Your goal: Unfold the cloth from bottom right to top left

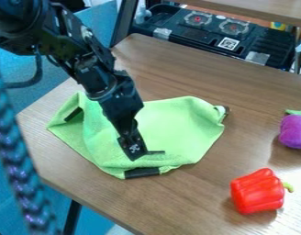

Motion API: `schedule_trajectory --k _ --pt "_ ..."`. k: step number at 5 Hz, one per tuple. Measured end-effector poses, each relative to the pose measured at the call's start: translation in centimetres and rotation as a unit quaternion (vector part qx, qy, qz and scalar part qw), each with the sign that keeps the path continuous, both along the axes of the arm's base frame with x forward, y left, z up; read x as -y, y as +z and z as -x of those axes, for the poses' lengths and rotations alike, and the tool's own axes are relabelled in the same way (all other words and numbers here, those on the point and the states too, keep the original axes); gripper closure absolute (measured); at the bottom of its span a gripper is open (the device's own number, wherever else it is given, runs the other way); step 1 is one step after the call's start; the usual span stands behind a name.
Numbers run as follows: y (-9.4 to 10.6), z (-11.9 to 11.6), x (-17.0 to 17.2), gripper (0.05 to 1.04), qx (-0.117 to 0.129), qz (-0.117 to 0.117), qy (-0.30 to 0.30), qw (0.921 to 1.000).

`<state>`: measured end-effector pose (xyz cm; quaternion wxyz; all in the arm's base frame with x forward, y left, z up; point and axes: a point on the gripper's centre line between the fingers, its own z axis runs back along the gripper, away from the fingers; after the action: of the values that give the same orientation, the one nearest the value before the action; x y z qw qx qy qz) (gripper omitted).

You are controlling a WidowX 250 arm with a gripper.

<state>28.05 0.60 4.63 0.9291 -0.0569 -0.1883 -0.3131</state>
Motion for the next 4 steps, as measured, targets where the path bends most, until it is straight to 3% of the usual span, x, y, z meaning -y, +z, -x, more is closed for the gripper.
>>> schedule_trajectory --k 4 --pt "-1.7 -0.4 1.7 0.111 -0.005 -0.021 0.007 0.9997"
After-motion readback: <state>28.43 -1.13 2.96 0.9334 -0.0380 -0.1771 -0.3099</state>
